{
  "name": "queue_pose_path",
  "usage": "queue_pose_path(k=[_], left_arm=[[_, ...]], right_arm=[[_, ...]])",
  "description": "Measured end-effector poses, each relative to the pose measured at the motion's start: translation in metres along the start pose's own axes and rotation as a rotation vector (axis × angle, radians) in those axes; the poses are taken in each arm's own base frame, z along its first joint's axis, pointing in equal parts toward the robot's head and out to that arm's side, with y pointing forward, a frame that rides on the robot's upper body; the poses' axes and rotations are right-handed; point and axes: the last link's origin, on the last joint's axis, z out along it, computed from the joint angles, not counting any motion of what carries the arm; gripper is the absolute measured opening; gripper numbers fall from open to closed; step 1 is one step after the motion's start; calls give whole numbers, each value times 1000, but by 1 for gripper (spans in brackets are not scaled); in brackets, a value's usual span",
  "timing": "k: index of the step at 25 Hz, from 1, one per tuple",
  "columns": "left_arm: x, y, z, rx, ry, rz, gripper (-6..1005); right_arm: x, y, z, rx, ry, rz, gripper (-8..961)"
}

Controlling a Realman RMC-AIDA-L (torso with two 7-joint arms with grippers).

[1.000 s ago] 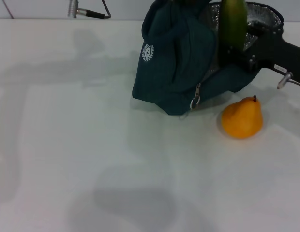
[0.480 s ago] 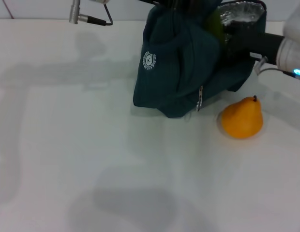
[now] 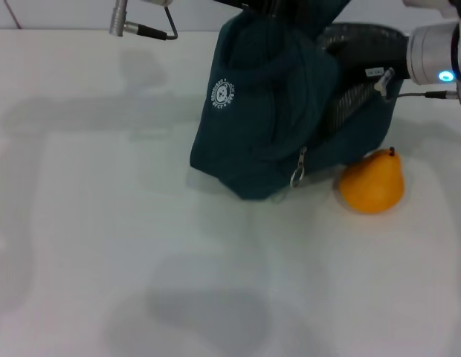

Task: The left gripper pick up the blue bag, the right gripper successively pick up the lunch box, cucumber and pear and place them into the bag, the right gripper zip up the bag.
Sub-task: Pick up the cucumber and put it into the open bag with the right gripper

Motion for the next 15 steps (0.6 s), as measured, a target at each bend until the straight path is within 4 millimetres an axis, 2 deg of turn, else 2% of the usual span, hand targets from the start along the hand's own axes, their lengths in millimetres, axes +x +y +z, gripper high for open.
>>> queue_pose_path(k=[3,15], left_arm=[[0,0,0,-1,-1,4,36],[4,1,-1,1,1,13,36]], right_arm=[[-12,2,-8,-66,40,41,587],[-21,-8,-39,-123,-17,133,587]])
